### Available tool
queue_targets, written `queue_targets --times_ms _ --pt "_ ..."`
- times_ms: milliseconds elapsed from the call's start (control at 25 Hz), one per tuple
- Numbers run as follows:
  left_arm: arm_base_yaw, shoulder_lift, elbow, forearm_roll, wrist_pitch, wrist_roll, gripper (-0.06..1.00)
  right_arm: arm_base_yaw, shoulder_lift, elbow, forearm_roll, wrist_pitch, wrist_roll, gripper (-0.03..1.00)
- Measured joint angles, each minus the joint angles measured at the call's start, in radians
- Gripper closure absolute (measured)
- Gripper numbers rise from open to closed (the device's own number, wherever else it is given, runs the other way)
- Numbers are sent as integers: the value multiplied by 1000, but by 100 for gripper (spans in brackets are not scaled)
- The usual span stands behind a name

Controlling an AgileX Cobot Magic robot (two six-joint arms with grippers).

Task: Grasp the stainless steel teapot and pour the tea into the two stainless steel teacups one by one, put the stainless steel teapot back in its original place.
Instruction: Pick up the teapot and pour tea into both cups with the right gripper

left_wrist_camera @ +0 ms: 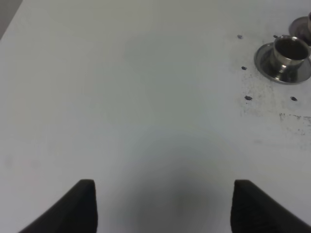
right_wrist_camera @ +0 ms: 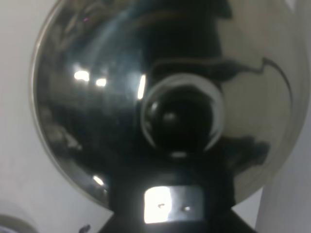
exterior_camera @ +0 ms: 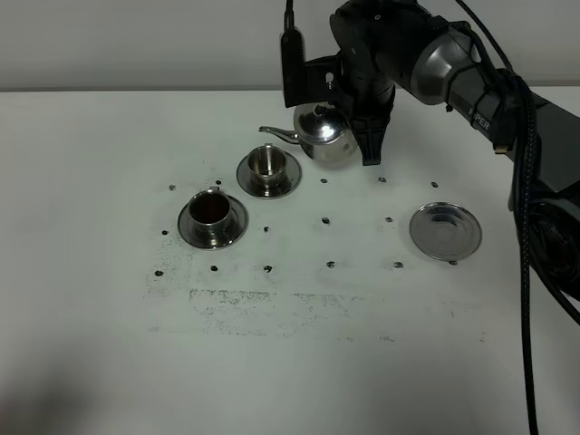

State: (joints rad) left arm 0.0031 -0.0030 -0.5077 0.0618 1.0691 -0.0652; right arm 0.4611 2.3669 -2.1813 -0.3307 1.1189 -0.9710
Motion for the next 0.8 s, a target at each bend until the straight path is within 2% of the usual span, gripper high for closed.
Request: queue_targets --times_ms 360,800 --pt "0 0 0 0 0 0 38 16 44 -1 -97 -29 -53 79" --pt "0 0 0 0 0 0 38 65 49 -1 -277 -65 -86 79"
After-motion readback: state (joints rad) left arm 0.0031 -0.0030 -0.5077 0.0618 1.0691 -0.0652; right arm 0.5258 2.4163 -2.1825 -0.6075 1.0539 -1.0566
